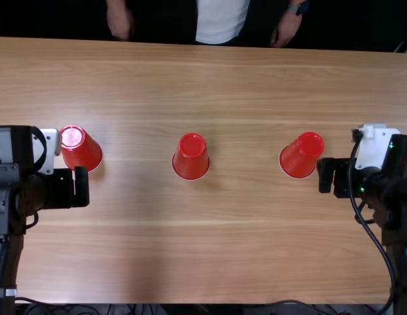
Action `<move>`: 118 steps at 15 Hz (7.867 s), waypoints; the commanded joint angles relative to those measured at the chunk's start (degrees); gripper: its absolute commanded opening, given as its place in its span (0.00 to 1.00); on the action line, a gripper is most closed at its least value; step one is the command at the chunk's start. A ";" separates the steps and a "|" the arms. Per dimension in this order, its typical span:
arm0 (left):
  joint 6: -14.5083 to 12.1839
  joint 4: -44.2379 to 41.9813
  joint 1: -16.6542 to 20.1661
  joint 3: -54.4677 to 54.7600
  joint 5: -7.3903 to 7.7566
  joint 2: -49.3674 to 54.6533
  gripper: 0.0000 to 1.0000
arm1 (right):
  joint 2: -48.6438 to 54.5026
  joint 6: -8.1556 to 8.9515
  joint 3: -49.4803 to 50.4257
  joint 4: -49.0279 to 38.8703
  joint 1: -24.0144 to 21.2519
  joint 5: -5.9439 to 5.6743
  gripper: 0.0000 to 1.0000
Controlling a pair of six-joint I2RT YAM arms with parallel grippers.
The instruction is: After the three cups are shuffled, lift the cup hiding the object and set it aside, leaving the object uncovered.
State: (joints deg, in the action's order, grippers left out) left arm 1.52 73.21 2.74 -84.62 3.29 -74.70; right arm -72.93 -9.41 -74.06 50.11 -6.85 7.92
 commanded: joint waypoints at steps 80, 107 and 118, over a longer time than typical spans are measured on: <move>0.17 -0.86 -4.76 7.45 0.93 11.15 1.00 | 6.30 7.93 7.79 -13.97 6.41 -0.22 1.00; 4.91 -37.03 -1.42 64.67 0.40 74.70 1.00 | 72.93 7.30 47.96 -13.87 1.14 -0.12 1.00; 4.28 -70.68 -1.60 84.62 1.03 74.70 1.00 | 72.93 7.41 73.71 -55.11 1.32 6.10 1.00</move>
State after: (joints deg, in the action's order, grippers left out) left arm 6.20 2.72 0.47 -0.89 3.68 -0.40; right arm -0.36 -1.76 -1.39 -4.51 -5.30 11.46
